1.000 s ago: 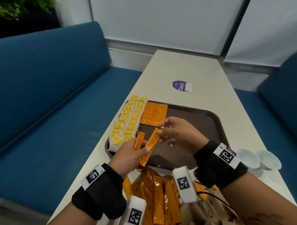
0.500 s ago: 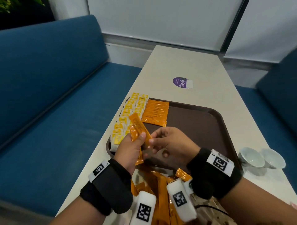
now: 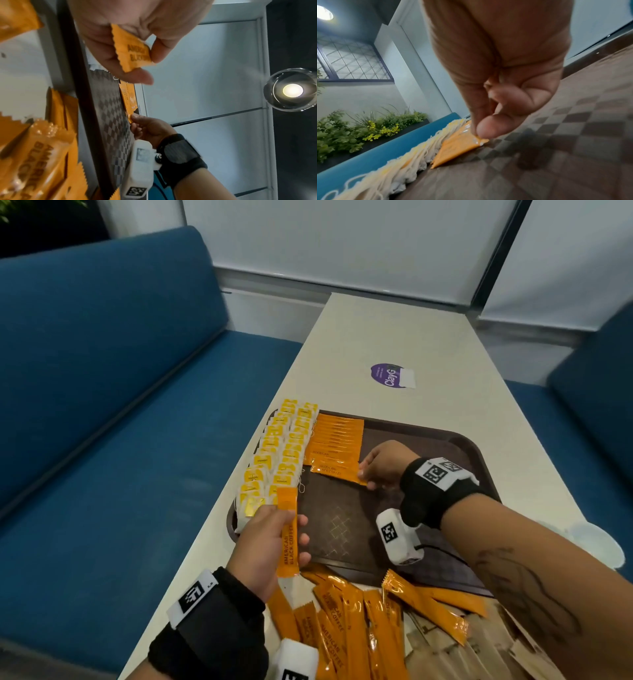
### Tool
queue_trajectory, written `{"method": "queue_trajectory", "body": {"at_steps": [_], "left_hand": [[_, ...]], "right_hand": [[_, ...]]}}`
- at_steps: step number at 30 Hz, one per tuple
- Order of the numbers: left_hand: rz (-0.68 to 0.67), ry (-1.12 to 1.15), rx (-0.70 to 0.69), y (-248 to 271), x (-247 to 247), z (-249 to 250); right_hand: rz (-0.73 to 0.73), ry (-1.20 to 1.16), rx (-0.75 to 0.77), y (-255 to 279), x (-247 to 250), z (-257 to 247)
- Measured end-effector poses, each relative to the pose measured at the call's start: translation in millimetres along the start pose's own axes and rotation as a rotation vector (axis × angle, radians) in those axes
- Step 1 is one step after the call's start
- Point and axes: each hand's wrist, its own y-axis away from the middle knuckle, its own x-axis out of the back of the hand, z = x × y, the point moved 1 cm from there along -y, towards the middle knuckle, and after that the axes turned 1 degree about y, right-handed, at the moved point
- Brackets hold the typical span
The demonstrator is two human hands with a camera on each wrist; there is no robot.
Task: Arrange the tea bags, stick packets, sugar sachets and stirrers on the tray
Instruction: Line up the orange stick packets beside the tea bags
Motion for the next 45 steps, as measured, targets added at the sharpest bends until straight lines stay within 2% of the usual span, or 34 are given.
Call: {"method": "queue_trajectory", "body": {"at_steps": [5,11,17,19,25,28,32,35,37,42,45], "left_hand": [[-0.036,-0.066,-0.037,3.4,2.4,-3.4],[-0.028,-0.088,-0.034,4.2,6.2,-7.6],[-0.036,-0.089,-0.05,2.8,7.1,-6.8],[-0.033,-0.093,-0.051,2.6,6.5,-7.5],[-0.04,-0.194,-0.11,2.0,8.3,-7.3],[-0.044,-0.225,-0.149,1.0,8.4,-5.7],[-0.019,-0.19,-0.157,0.9,8.4,-4.0],[-0.018,-0.096,-0.136,3.4,7.1,-1.4],[-0.019,-0.056,-0.133,5.7,6.2,0.8],[-0.031,-0.143,-0.149,12.1,0.1,3.3],[-0.1,-0.264,-0.147,17.6,-7.3,1.7]], "right_hand": [[-0.074,0.224,-0.114,-12.0,-8.3,-14.6],[0.053,0.277,-0.078,-23.9,-13.0,-19.2],[0.076,0.318,-0.082,-27.4,-16.4,-20.1],[0.098,0.299,-0.076,-29.2,-17.6,-19.9],[0.068,0.013,-0.104,-29.6,-18.7,-16.0],[0.076,-0.014,-0.086,-23.5,-17.0,-15.7],[0.107,-0.043,-0.021,-15.2,-15.3,-12.1],[0.169,-0.007,0.072,0.0,-6.3,-13.0],[0.158,-0.062,0.145,20.9,1.4,-13.8],[-0.086,-0.138,0.389,78.3,2.4,-12.7],[-0.201,-0.177,0.497,104.8,-8.0,-17.8]]}}
